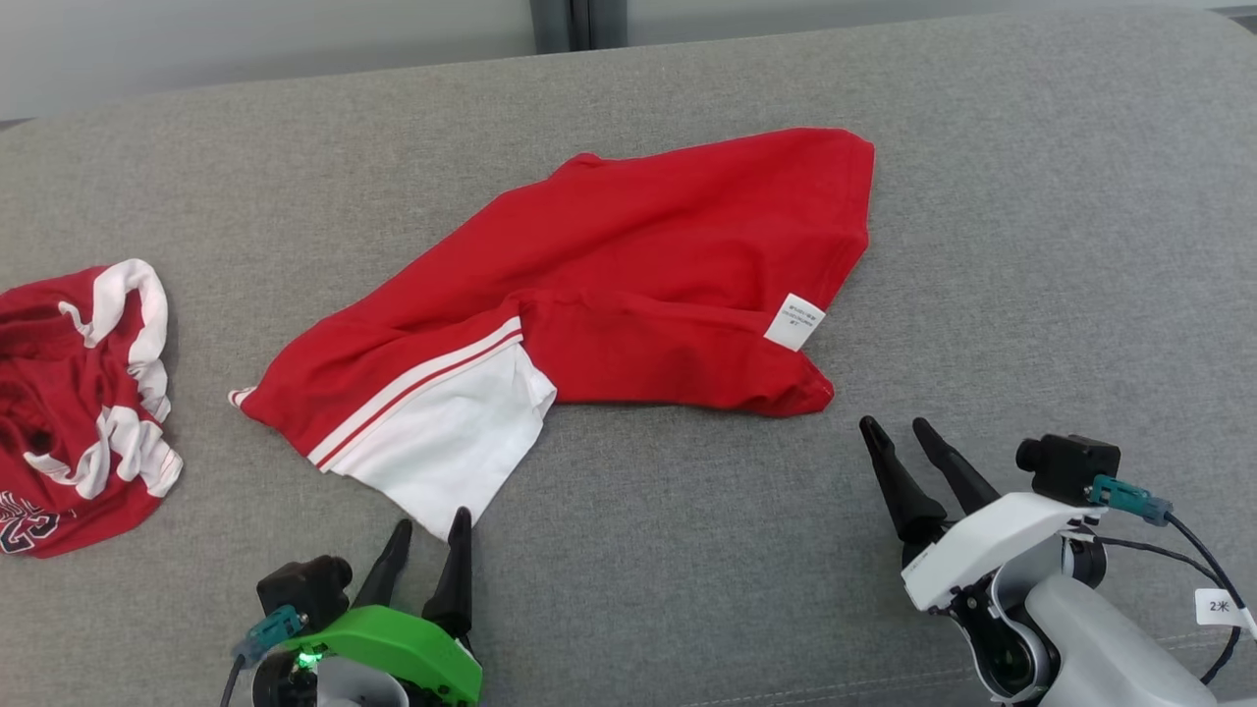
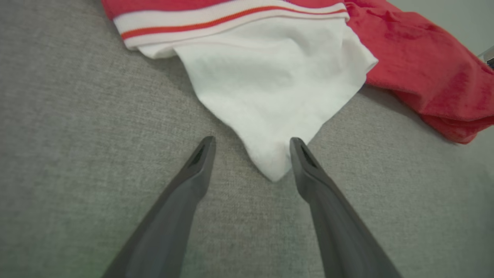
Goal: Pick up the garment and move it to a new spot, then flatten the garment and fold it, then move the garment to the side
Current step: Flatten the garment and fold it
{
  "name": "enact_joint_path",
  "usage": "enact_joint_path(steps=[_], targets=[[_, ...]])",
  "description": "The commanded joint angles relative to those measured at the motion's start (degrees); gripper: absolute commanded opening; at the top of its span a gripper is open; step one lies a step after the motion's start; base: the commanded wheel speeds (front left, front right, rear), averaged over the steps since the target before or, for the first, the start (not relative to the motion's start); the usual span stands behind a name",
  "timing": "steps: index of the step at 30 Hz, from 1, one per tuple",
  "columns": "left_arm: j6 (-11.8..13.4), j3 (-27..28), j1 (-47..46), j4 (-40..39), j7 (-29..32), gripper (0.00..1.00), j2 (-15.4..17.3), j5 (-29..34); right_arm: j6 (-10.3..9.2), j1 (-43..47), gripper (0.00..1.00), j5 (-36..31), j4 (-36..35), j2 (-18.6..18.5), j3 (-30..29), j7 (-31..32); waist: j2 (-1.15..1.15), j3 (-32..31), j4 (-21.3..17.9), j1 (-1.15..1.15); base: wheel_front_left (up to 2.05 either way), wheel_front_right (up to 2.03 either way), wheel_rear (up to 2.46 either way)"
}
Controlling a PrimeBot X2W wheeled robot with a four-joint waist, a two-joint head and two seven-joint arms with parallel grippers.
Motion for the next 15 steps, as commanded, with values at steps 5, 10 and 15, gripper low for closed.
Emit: enact_joint_path(steps=[5,10,15], targets=[[-0.95,-2.55,-1.14,0.12,1.75,0.93,-0.44,-4.11,0.03,-0.12,1.00,-0.63,-0.33,-0.49,-0.75,-0.22,0.00,0.62,-0.89,0.00,0.00,0.00,0.00],[-0.90,-3.92,-1.32,0.24,1.59,0.00,-0.36,-4.23,0.03,0.12,1.00,-0.86,-0.67,-0.78,-1.20,-0.23,0.00,0.82,-1.25,0.00,0.00,0.00,0.00],[0.04,-3.01,-1.53,-0.56,-0.53,0.00,0.30,-3.42,0.03,0.51,1.00,-0.89,-0.73,-0.65,-1.16,-0.23,0.00,0.59,-0.89,0.00,0.00,0.00,0.00]])
